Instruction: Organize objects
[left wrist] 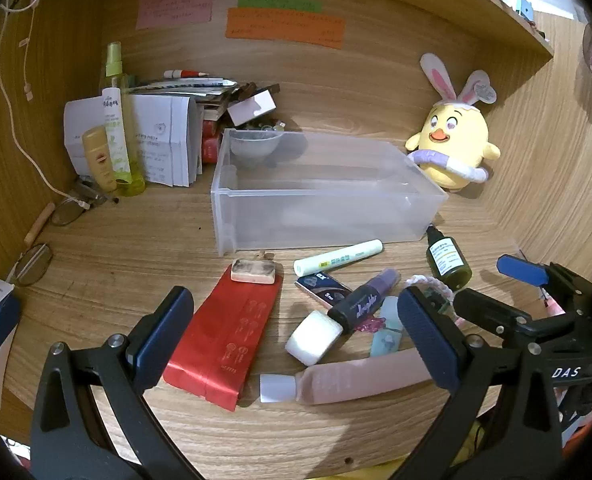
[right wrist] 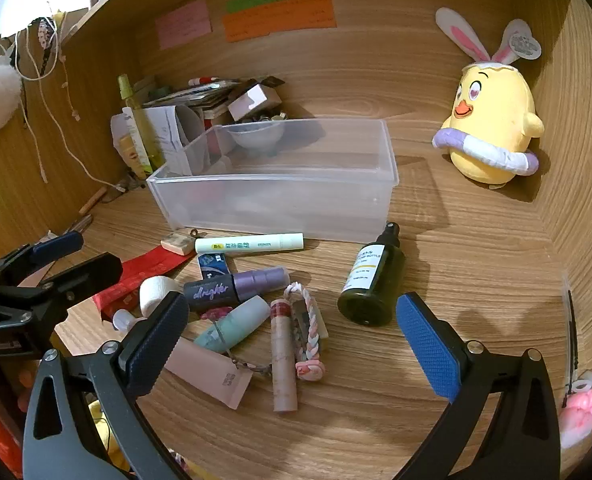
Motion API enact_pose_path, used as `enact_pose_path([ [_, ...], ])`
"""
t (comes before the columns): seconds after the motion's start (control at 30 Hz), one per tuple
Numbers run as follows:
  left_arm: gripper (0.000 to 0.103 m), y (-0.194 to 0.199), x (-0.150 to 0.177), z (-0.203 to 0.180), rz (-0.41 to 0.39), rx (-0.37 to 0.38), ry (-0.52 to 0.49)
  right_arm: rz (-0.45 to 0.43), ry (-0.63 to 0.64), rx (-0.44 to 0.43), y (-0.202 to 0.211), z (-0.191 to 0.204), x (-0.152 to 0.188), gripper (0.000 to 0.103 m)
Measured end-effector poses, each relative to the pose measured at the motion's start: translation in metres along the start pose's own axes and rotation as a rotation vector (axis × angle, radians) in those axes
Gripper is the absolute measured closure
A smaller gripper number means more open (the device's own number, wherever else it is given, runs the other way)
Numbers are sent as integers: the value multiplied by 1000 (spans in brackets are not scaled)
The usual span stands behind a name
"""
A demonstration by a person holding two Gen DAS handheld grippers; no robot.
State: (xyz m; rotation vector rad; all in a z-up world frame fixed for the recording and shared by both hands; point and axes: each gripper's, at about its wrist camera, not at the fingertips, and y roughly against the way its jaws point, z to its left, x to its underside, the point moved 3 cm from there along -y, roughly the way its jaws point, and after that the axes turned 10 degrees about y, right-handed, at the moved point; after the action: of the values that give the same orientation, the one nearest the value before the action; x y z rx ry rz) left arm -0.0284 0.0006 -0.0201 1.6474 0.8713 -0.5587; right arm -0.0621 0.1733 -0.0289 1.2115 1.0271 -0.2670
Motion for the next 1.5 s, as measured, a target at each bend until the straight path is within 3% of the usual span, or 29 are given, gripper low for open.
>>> enact_pose_path([
  [1.17, 0, 4, 0, -1, 0, 7, -3, -13, 17, -7, 7, 3, -5, 0],
  [1.5, 0, -2, -9, 18, 16, -15, 11, -4, 6, 15, 0, -9, -12, 0],
])
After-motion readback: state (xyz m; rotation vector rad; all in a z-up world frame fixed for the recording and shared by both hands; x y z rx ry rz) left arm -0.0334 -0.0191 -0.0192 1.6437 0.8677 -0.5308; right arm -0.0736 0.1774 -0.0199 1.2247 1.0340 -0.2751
